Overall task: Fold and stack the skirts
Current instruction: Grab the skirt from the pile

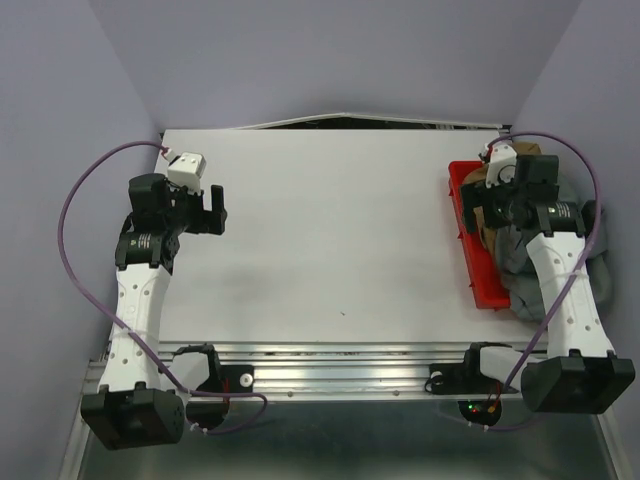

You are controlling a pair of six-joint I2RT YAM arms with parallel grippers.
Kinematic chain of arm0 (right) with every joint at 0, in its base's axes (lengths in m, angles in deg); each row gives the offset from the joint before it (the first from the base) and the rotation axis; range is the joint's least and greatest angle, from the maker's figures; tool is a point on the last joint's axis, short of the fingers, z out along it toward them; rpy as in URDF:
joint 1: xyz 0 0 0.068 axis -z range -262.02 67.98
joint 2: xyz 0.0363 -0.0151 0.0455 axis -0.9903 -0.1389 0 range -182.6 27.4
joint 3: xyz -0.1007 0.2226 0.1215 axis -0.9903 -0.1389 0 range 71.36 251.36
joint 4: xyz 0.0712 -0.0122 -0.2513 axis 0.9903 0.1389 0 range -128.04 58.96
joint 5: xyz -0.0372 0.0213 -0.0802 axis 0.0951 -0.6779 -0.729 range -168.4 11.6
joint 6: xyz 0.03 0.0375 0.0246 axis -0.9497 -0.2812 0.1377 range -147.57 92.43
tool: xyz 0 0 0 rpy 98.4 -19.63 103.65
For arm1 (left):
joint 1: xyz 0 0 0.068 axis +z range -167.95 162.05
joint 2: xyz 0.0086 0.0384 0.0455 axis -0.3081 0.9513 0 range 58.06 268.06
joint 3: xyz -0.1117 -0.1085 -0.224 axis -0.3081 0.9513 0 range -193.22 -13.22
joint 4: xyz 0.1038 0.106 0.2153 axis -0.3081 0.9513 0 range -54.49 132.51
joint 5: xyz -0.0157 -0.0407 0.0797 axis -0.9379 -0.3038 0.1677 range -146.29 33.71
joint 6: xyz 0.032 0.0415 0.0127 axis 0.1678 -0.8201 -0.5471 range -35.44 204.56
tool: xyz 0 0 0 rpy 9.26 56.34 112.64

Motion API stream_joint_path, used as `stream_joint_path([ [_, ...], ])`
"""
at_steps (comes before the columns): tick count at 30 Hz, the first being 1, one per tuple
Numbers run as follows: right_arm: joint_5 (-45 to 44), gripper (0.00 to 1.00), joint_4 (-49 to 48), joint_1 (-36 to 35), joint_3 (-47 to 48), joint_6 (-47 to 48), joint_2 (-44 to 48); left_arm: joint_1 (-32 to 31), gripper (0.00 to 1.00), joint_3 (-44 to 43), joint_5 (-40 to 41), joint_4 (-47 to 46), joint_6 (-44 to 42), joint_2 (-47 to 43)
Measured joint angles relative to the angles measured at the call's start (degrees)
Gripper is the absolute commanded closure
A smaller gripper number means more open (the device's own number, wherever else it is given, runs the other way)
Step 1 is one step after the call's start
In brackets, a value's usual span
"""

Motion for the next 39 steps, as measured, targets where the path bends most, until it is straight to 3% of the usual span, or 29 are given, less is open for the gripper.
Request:
stream_joint_path([
  [8, -14.7, 0.00, 1.9, 0.0, 0.2, 11.0, 1.4, -0.1, 0.01, -3.2, -1.9, 2.4, -1.3, 2.3],
  [12, -27.6, 0.00, 0.8, 0.0, -5.3, 21.0, 7.5, -0.1, 0.01, -6.0, -4.2, 3.5, -1.4, 4.8],
  [18, -37.7, 0.00, 0.6, 0.0, -13.5, 35.6, 14.9, -0.5, 0.01, -8.7, -7.1, 4.9, -1.5, 7.1],
  [26, -40.5, 0.00, -3.1, 2.5, -18.2, 51.8, 14.2, -0.9, 0.01, -12.5, -8.9, 6.8, -1.8, 9.2],
  [35, -32.7, 0.00, -8.9, 19.4, -15.5, 65.9, 3.4, -1.4, 0.02, -15.4, -9.5, 8.4, -2.3, 10.3],
  [39, -27.8, 0.00, -10.6, 26.0, -15.2, 71.0, 2.8, -1.5, 0.01, -15.5, -9.6, 8.6, -2.3, 10.4],
])
